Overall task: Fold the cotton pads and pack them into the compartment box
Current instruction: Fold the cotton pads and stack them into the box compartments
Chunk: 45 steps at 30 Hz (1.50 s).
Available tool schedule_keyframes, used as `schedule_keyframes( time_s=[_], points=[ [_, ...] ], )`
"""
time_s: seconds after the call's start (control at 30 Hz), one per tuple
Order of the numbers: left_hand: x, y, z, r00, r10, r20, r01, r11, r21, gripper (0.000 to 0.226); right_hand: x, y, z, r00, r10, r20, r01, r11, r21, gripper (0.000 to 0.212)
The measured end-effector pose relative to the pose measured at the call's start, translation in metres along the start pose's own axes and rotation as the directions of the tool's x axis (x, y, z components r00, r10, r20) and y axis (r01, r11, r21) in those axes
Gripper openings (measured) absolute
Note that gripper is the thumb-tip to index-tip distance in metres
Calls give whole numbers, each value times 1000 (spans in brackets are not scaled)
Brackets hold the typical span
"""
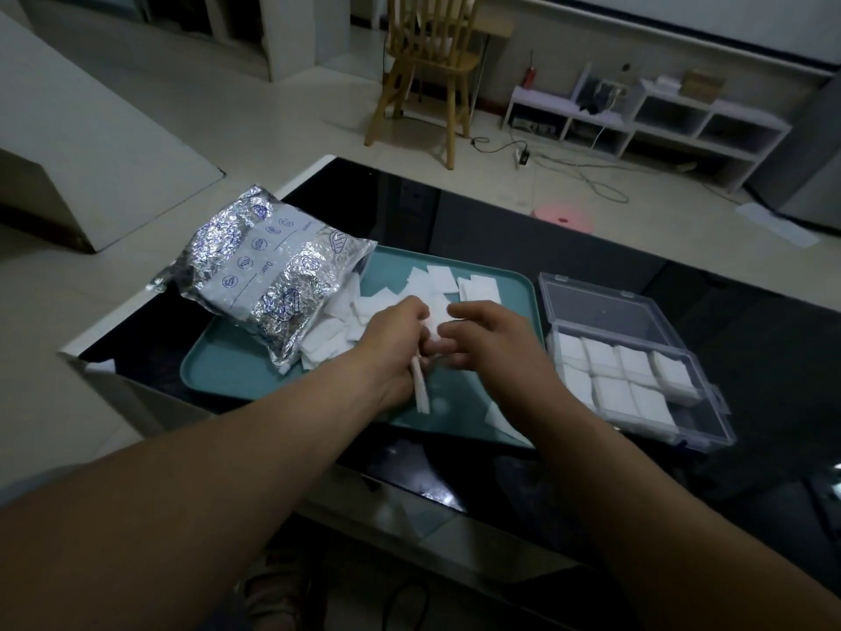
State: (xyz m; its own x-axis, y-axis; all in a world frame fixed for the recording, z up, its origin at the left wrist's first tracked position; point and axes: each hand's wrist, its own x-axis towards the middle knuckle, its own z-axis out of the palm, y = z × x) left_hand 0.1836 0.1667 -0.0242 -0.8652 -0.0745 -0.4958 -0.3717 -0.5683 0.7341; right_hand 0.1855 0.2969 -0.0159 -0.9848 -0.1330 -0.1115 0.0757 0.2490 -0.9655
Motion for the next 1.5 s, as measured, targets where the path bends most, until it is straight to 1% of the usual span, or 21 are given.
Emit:
schedule_keyframes(
  time_s=[0.07,0.1,0.2,0.27,0.37,0.5,0.57,0.63,0.73,0.8,0.87,0.93,1.0,1.07,1.13,1.17,1.23,1.3,1.37,1.43,1.5],
  points=[
    [2,9,-5,999,-33,4,33,998,-56,2,-1,-3,-12,998,59,-1,-59,998,0,10],
    [1,14,-5,998,-48,38,51,995,-88,8,-3,-4,-15,993,100,61,-100,995,1,3],
    [-4,24,-3,985,-69,161,102,974,-204,21,-11,-2,-8,920,224,321,-267,959,98,15],
    [-9,28,-1,974,-67,218,119,965,-235,27,-14,-2,-1,899,243,364,-320,933,167,10],
    [-14,32,-1,969,-33,246,98,961,-258,39,-13,-7,-7,921,246,303,-299,944,142,4],
    [-6,37,-11,984,-6,180,47,974,-224,35,-10,-6,-31,971,211,116,-212,977,-7,8],
    [-5,35,-12,985,-5,171,37,982,-185,37,-9,-4,-37,982,188,33,-188,982,-6,9],
    [-5,32,-9,984,-1,180,29,988,-149,34,-9,-4,-39,983,184,-10,-184,982,42,10],
    [-10,23,0,973,-25,230,37,998,-47,20,-10,-8,-37,976,218,21,-217,948,235,12],
    [-10,15,4,969,12,245,-14,1000,5,11,-9,-10,-33,969,246,31,-243,917,317,13],
    [-11,8,7,964,41,261,-51,998,34,22,-10,-12,-29,965,262,29,-255,901,352,12],
    [-13,4,9,951,9,310,-19,999,32,39,-11,-14,-24,959,285,-1,-265,894,362,12],
    [-16,3,10,934,-36,356,26,999,33,51,-15,-16,-22,958,284,-50,-258,921,292,13],
    [-20,5,10,931,-49,362,33,998,49,43,-17,-15,-20,975,196,-101,-182,975,131,15],
    [-22,6,9,932,-60,358,45,998,50,39,-19,-11,-21,985,-5,-172,-16,993,-118,18],
    [-22,8,8,926,-75,369,64,997,43,40,-19,-11,-23,974,-120,-190,70,965,-252,21],
    [-21,12,4,898,-136,419,130,991,43,44,-21,-15,-31,946,-308,-99,239,871,-430,25],
    [-24,17,1,849,-195,492,189,980,62,45,-23,-20,-38,937,-332,113,345,816,-463,33],
    [-28,19,0,804,-218,553,211,974,78,41,-26,-24,-41,925,-269,268,368,811,-455,44],
    [-30,18,1,767,-214,605,205,975,86,35,-28,-28,-42,920,-246,305,363,826,-431,47],
    [-32,17,3,750,-209,628,199,976,87,38,-29,-30,-44,926,-265,271,357,849,-391,41]
  ],
)
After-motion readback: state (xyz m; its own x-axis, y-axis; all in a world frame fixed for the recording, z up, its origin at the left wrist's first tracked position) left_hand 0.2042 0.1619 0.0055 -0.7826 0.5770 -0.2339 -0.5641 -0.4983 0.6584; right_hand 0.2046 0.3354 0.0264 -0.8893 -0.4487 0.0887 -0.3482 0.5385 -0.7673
